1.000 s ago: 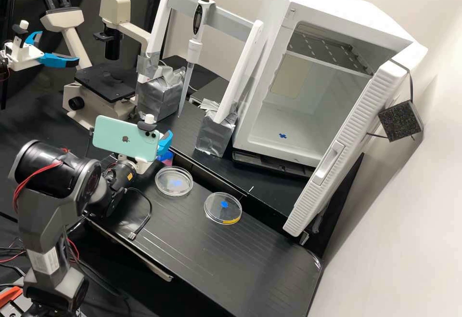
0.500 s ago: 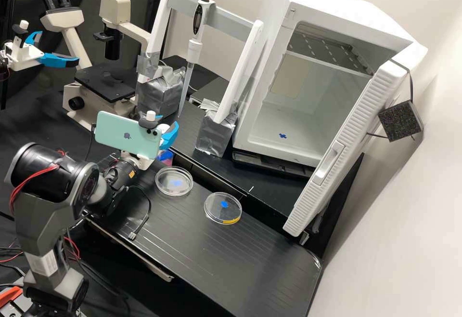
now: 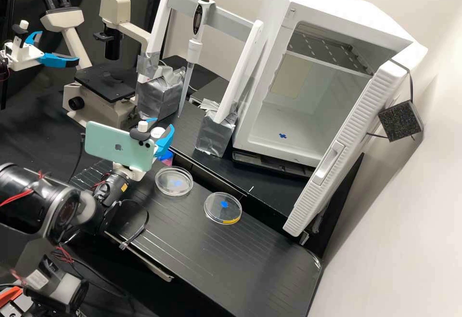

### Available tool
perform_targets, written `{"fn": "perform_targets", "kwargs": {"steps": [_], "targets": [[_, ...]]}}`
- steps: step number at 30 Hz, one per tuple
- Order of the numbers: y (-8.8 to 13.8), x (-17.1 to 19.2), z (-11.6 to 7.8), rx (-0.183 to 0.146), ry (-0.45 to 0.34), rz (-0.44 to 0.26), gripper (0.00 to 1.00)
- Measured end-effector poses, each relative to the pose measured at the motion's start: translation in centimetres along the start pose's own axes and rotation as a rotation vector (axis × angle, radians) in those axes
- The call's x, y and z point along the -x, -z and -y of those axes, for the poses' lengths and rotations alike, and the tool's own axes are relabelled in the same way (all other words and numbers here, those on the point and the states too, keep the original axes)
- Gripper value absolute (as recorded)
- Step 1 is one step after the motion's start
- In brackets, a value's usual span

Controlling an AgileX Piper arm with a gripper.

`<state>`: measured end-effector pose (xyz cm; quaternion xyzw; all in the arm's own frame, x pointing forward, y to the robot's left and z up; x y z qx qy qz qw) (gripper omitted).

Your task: Open the bottle

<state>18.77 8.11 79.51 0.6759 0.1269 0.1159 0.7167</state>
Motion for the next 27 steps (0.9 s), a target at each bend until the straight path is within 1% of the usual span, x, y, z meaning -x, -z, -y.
{"fn": "perform_targets", "kwargs": {"steps": [3, 6, 10, 12, 18, 20, 24, 26, 27], "targets": [[0.0, 1.2, 0.2, -0.002, 0.007, -0.004, 0.0], [0.1, 1.8, 0.6, -0.007, 0.032, -0.013, 0.0], [0.3, 2.3, 1.3, -0.014, 0.069, -0.027, 0.0], [0.2, 2.5, 1.7, -0.02, 0.088, -0.019, 0.0], [0.3, 2.7, 2.7, -0.021, 0.142, -0.024, 0.0], [0.2, 2.7, 3.1, -0.02, 0.163, -0.018, 0.0], [-0.1, 2.6, 3.5, -0.025, 0.176, 0.011, 0.0], [-0.3, 2.5, 3.7, -0.024, 0.183, 0.024, 0.0], [-0.3, 2.5, 3.8, -0.018, 0.188, 0.028, 0.0]]}}
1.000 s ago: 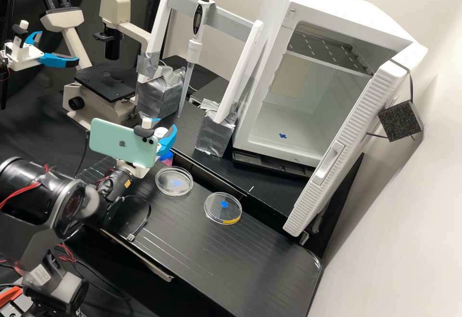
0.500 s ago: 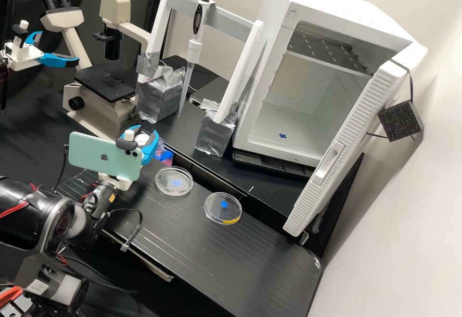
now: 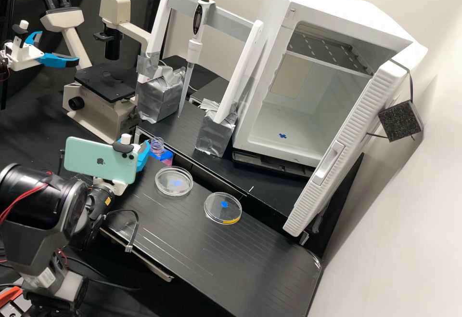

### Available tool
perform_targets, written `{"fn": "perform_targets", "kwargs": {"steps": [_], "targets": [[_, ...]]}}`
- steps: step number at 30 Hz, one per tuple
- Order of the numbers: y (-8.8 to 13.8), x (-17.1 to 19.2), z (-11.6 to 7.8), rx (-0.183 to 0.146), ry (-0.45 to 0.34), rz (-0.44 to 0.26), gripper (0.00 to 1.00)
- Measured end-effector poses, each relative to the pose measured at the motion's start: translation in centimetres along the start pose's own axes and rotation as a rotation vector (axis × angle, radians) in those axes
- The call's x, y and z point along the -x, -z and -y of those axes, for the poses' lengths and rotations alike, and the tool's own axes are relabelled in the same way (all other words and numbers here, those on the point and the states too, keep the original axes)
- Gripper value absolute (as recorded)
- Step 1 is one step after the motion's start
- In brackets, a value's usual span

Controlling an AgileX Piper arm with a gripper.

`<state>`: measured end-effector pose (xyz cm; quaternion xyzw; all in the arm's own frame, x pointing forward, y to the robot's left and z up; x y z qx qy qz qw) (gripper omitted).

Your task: Open the bottle

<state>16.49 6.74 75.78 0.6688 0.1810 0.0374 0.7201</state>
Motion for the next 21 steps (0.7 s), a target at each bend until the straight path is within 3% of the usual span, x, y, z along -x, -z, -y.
{"fn": "perform_targets", "kwargs": {"steps": [4, 5, 21], "targets": [[-0.22, -0.12, 0.25, 0.013, 0.011, 0.012, 0.0], [-0.21, -0.13, 0.24, 0.014, 0.008, 0.01, 1.0], [-0.29, -0.11, 0.05, 0.033, -0.012, 0.022, 1.0]]}}
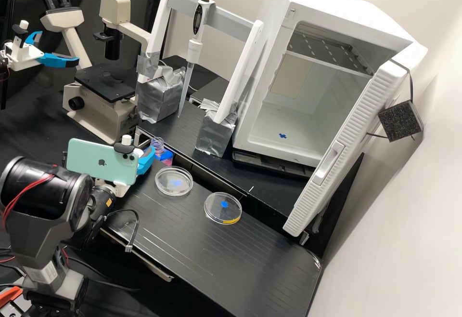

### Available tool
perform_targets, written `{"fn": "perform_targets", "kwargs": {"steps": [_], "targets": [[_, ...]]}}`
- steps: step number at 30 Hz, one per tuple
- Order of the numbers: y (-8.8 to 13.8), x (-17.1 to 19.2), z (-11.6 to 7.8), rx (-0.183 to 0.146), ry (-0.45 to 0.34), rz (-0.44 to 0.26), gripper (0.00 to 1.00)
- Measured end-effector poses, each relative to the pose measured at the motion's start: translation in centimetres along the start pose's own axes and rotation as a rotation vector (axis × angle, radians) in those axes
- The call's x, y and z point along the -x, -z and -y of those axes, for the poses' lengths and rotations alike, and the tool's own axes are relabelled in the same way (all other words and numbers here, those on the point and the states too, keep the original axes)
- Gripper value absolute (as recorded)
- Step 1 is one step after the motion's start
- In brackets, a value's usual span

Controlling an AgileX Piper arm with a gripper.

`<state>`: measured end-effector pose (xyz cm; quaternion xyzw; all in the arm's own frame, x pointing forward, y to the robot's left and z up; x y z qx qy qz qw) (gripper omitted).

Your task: Open the bottle

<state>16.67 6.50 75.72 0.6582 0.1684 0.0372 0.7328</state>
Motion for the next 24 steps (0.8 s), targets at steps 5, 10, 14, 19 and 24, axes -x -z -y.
{"fn": "perform_targets", "kwargs": {"steps": [5, 10, 14, 19, 24], "targets": [[0.4, 0.2, -0.5, -0.005, -0.023, -0.019, 1.0], [1.0, 1.0, -2.5, 0.003, -0.12, -0.074, 1.0], [0.7, 1.7, -4.4, -0.024, -0.217, -0.086, 1.0], [-1.0, 2.6, -6.7, -0.088, -0.38, 0.013, 1.0], [-2.2, 2.8, -8.5, -0.15, -0.512, 0.104, 1.0]]}}
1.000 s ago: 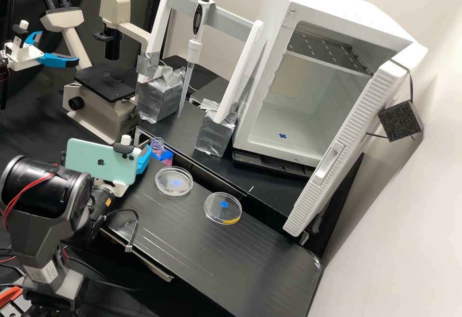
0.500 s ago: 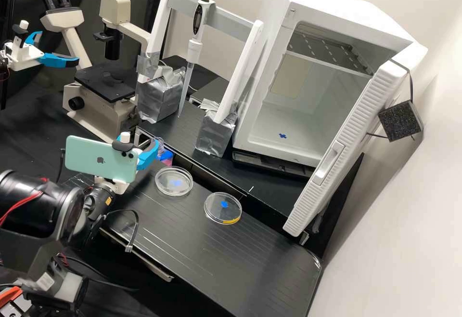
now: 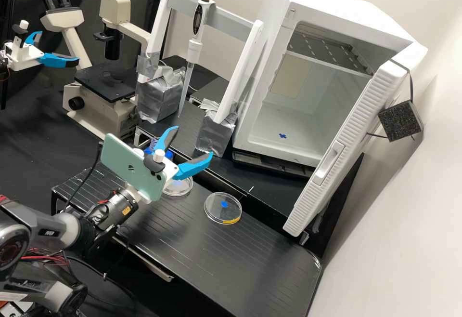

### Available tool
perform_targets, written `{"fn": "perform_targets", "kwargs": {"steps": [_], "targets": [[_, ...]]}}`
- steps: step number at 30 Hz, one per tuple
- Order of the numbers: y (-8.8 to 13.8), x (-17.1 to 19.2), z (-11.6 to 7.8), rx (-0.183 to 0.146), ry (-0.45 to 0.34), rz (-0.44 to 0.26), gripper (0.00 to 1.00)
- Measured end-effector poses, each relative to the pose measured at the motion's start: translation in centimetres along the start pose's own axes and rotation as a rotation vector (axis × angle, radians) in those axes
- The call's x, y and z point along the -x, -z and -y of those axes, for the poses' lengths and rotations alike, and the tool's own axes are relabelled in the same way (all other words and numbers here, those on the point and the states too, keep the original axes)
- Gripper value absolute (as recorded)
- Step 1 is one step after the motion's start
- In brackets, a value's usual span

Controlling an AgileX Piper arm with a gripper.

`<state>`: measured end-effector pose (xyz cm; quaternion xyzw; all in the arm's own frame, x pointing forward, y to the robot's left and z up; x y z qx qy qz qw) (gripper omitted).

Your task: Open the bottle

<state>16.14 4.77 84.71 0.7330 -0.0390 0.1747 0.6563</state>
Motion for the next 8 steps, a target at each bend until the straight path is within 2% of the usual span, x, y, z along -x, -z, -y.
{"fn": "perform_targets", "kwargs": {"steps": [1, 4, 6, 8], "targets": [[-0.13, -0.14, -0.26, -0.011, -0.012, 0.005, 1.0], [-0.48, -0.38, -0.77, -0.078, -0.027, 0.01, 1.0], [-0.66, -0.59, -1.01, -0.112, -0.027, 0.01, 1.0], [-0.81, -0.62, -1.0, -0.128, -0.022, 0.014, 1.0]]}}
